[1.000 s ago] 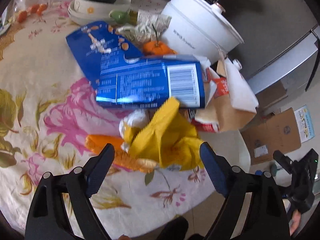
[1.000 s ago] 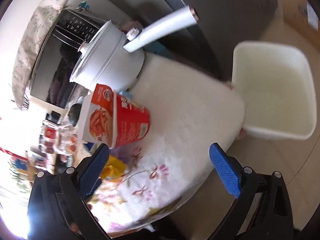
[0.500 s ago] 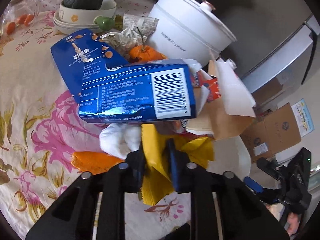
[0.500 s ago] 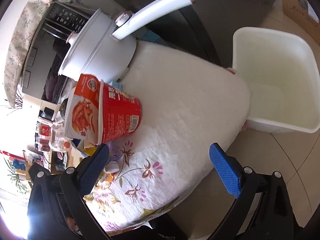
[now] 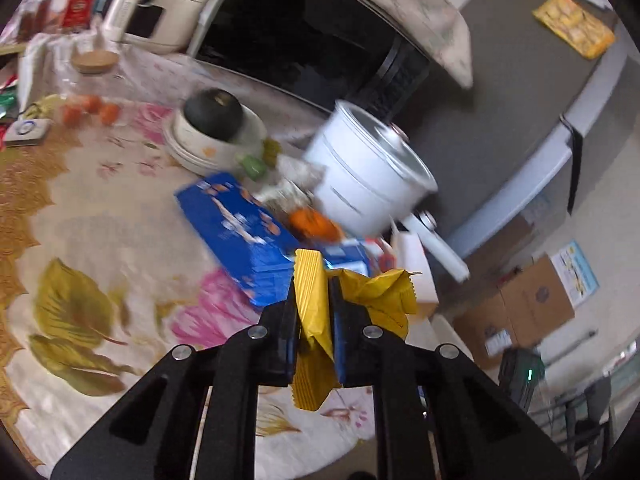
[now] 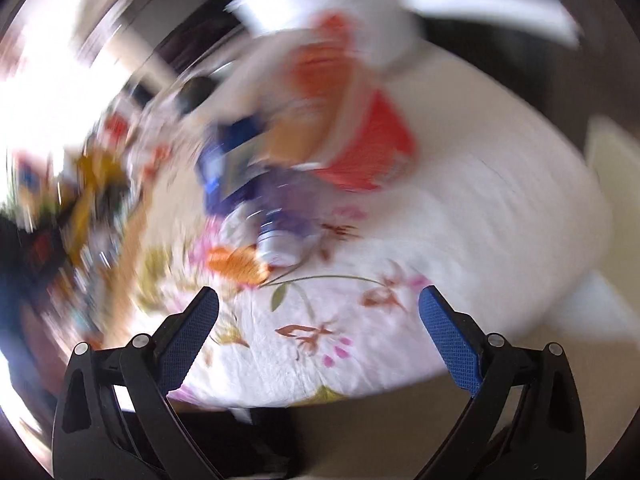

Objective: Collect trash
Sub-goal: 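Grasp the orange snack piece with the right tool while the left tool holds the yellow bag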

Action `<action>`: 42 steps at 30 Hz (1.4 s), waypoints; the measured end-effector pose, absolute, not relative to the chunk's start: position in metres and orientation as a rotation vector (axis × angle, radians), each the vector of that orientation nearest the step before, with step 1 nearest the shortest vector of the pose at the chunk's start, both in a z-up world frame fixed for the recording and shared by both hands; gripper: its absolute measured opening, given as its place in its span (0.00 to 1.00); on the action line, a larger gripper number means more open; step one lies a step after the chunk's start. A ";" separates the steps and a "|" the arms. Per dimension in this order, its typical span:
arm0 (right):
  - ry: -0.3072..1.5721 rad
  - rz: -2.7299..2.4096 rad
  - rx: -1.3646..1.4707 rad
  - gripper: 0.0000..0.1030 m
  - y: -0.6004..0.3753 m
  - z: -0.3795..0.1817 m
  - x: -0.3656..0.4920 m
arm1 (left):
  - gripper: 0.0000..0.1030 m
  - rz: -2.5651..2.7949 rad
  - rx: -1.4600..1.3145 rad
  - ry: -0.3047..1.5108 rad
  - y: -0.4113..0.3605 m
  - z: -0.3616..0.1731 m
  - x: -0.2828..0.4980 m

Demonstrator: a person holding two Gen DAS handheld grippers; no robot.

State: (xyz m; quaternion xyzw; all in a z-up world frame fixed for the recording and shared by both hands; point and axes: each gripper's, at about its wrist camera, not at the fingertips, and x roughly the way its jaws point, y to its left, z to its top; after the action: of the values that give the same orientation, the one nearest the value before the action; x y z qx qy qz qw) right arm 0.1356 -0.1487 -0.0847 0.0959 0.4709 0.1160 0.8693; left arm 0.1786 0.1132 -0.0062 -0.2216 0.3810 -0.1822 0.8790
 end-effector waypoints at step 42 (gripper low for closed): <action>0.882 0.611 0.058 0.01 -0.057 -0.061 0.162 | 0.16 -0.317 -0.554 0.830 0.166 -0.019 0.182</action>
State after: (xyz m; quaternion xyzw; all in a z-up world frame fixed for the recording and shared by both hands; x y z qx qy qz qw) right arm 0.1624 -0.0567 -0.0615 0.0278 0.4201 0.2912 0.8590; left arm 0.1824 0.1656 -0.0195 -0.2644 0.3965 -0.1514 0.8660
